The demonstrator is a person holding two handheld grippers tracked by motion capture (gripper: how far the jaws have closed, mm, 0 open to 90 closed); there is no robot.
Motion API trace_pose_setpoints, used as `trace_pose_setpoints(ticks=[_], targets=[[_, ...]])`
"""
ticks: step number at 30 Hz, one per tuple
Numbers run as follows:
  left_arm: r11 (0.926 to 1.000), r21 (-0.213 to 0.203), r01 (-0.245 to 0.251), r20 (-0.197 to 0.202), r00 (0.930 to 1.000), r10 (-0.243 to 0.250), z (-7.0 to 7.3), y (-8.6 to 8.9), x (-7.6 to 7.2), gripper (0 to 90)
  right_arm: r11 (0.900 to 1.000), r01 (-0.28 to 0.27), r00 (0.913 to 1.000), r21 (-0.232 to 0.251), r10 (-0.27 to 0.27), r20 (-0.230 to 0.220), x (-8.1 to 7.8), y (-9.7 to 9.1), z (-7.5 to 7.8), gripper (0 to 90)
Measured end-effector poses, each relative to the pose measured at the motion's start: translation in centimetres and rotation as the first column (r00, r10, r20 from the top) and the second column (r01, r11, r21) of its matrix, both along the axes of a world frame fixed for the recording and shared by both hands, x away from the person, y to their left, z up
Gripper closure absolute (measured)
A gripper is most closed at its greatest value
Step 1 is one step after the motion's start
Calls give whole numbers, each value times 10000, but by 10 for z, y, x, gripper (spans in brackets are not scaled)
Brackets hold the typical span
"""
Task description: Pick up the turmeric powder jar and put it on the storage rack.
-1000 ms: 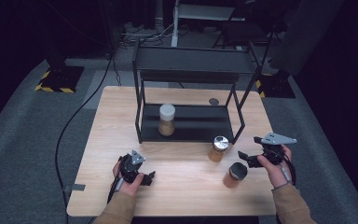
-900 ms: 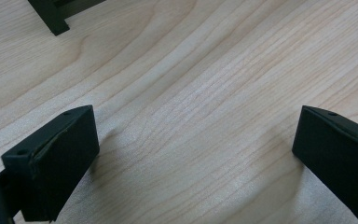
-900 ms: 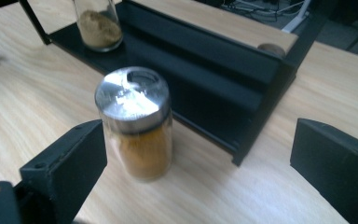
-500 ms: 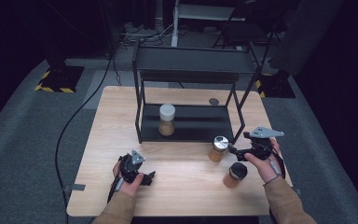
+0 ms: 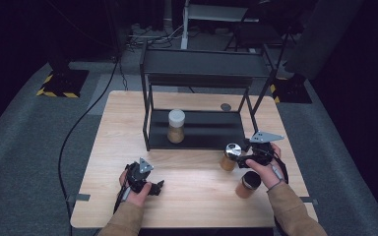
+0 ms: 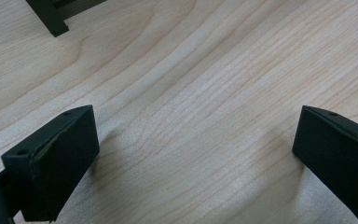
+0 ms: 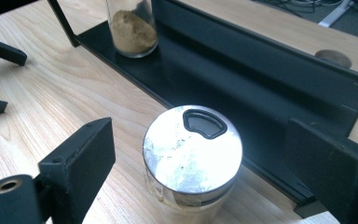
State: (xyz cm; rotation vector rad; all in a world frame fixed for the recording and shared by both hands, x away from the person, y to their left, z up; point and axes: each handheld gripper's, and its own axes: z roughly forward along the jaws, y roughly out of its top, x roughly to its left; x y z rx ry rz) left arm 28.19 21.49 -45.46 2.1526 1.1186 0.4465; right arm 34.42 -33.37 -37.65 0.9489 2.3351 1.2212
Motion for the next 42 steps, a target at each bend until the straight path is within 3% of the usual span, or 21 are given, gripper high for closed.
trace_pose_setpoints(ticks=[19, 30, 34, 42], targets=[[10000, -18, 48, 19, 10000, -48, 0, 0, 1, 0, 9971, -325, 9979, -691, 284, -587, 18, 16, -7, 142], [10000, -9, 66, 2, 10000, -66, 0, 0, 1, 0, 9943, -478, 9914, -955, 355, -1258, 32, 17, -14, 257], [10000, -2, 83, 1, 10000, -83, 0, 0, 1, 0, 9902, -633, 9927, -1247, 495, -1104, 31, 21, -12, 304], [10000, 4, 92, 3, 10000, -92, 0, 0, 2, 0, 9848, -700, 9929, -1591, 534, -1067, 31, 28, -8, 310]])
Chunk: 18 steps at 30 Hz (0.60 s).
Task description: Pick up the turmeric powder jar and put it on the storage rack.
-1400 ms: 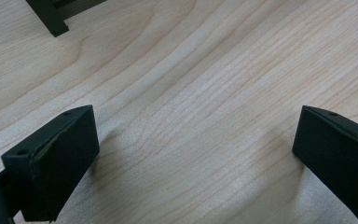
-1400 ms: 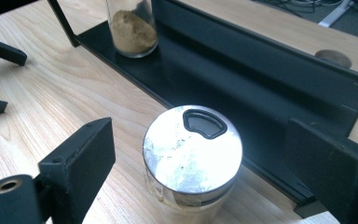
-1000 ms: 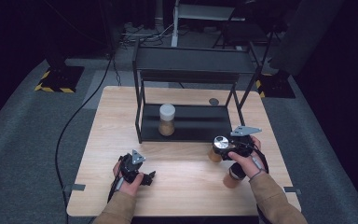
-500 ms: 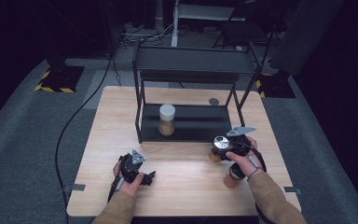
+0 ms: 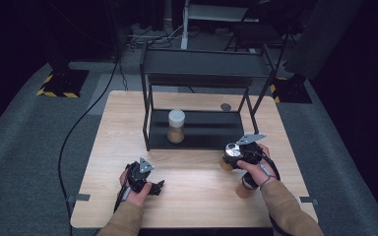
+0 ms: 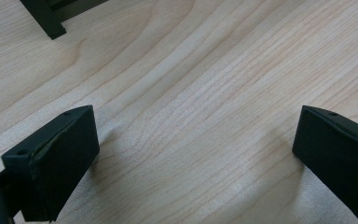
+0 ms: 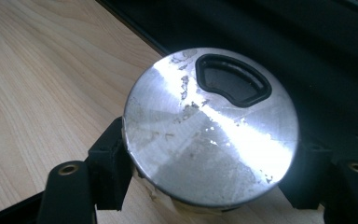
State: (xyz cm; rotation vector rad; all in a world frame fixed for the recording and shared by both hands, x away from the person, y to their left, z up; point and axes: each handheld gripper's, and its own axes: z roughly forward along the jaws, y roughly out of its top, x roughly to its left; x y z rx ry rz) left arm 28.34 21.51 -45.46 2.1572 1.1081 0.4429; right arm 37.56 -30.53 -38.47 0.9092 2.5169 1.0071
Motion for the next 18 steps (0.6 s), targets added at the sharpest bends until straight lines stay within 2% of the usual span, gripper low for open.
trace_pose_setpoints(ticks=[3, 12, 18], targets=[[10000, 0, -1, 1, 10000, 1, 0, 0, 0, 0, 10000, 57, 9999, 9, -57, -91, 2, 1, 1, 310], [10000, -4, 16, -2, 10000, -16, 0, 0, 0, 0, 9998, -190, 9998, 23, 190, 84, 4, 2, 13, 310], [10000, -8, 43, 0, 10000, -43, 0, 0, -1, 0, 9999, 54, 9997, 144, -57, 244, 3, 5, 24, 310]])
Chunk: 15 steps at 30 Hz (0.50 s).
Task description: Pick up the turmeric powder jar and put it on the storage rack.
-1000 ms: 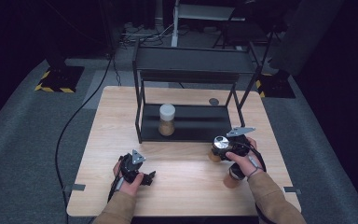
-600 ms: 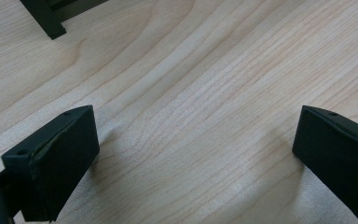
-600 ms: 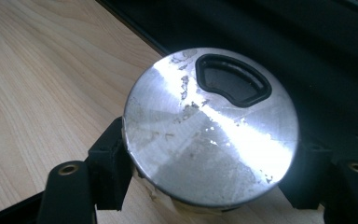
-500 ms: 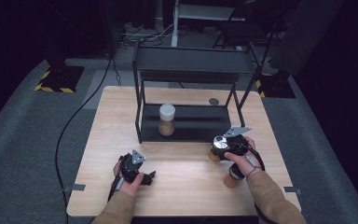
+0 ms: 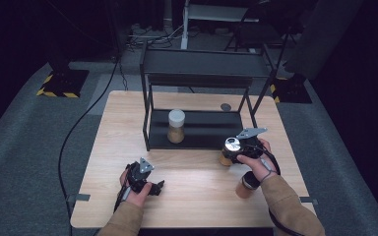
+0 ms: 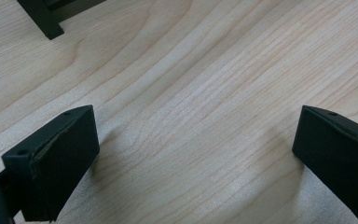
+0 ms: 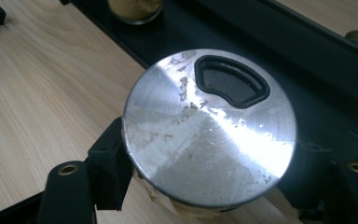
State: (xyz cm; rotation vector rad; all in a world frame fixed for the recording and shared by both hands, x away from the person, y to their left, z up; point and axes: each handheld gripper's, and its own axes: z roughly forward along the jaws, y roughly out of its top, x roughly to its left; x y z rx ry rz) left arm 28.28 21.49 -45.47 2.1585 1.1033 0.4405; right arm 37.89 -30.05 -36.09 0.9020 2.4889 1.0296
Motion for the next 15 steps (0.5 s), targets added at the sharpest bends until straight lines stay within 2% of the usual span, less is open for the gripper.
trace_pose_setpoints(ticks=[15], targets=[[10000, -10, -8, -6, 10000, 8, 0, 0, 0, 0, 9999, -19, 9999, 103, 18, 99, 13, 12, 29, 310]])
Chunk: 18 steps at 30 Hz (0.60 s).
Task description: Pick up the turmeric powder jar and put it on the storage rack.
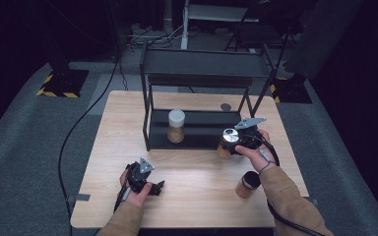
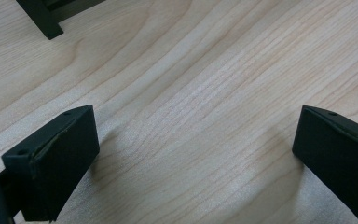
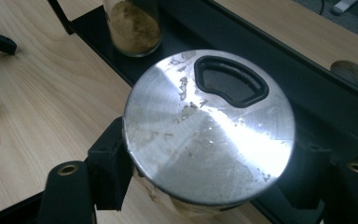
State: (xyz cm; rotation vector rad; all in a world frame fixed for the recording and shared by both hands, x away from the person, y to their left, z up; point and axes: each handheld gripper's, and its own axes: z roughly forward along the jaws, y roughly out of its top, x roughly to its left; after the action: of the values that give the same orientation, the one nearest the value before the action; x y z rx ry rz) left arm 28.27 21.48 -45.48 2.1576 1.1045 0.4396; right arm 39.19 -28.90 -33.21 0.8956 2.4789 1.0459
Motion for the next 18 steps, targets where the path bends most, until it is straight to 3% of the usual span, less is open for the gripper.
trace_pose_setpoints(ticks=[11, 18], targets=[[10000, -2, 0, -2, 10000, 0, 0, 0, 0, 0, 10000, -67, 9997, 0, 67, 225, 12, 14, 15, 310], [10000, 8, 7, 2, 10000, -7, 0, 0, 0, 0, 10000, 43, 9997, -19, -42, 230, 20, 22, 16, 310]])
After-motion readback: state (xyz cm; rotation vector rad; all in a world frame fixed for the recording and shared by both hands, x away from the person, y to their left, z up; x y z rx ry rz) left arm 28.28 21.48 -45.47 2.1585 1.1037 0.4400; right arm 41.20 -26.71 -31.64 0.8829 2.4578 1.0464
